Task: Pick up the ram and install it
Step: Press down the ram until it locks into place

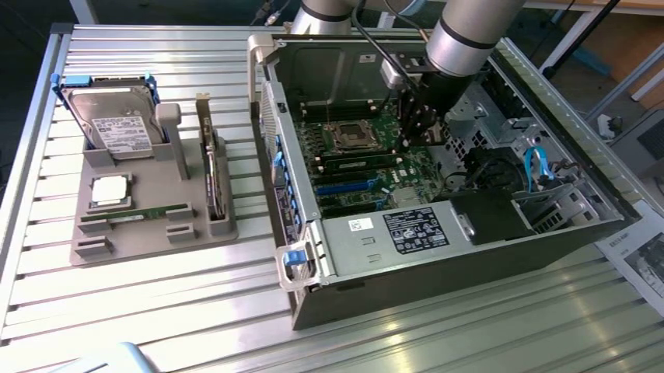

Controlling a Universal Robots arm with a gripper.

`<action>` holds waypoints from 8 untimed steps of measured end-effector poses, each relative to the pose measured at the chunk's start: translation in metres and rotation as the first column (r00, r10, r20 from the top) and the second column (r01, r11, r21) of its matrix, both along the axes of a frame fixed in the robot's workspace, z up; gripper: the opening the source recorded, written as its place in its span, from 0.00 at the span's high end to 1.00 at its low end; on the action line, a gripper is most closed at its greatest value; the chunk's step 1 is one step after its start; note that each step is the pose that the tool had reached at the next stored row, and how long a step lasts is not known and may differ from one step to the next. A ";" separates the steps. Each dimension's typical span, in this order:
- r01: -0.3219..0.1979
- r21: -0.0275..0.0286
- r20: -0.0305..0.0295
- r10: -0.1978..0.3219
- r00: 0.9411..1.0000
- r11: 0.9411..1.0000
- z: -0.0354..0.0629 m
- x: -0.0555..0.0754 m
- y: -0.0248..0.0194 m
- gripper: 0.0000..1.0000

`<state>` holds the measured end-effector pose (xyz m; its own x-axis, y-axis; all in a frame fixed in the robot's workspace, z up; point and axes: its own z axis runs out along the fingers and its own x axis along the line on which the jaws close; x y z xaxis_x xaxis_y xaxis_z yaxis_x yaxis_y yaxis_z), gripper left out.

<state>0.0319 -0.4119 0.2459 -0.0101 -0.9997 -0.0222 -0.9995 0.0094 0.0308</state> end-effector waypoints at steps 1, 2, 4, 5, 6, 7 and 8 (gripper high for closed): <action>0.000 0.000 0.000 0.000 1.000 1.000 -0.0002 0.000 0.0006 0.90; 0.000 0.000 0.000 0.000 1.000 1.000 -0.0003 0.000 0.0007 0.90; 0.000 0.000 0.000 0.000 1.000 1.000 -0.0003 0.000 0.0007 0.90; 0.000 0.000 0.000 0.000 1.000 1.000 -0.0009 0.000 0.0008 0.90; 0.000 0.000 0.001 0.000 1.000 1.000 -0.0023 0.000 0.0008 0.90; 0.000 0.000 0.001 0.000 1.000 1.000 -0.0031 0.000 0.0008 0.90; 0.000 0.000 0.001 0.000 1.000 1.000 -0.0035 0.000 0.0008 0.90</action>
<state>0.0318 -0.4111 0.2424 -0.0101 -0.9997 -0.0220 -0.9995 0.0094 0.0300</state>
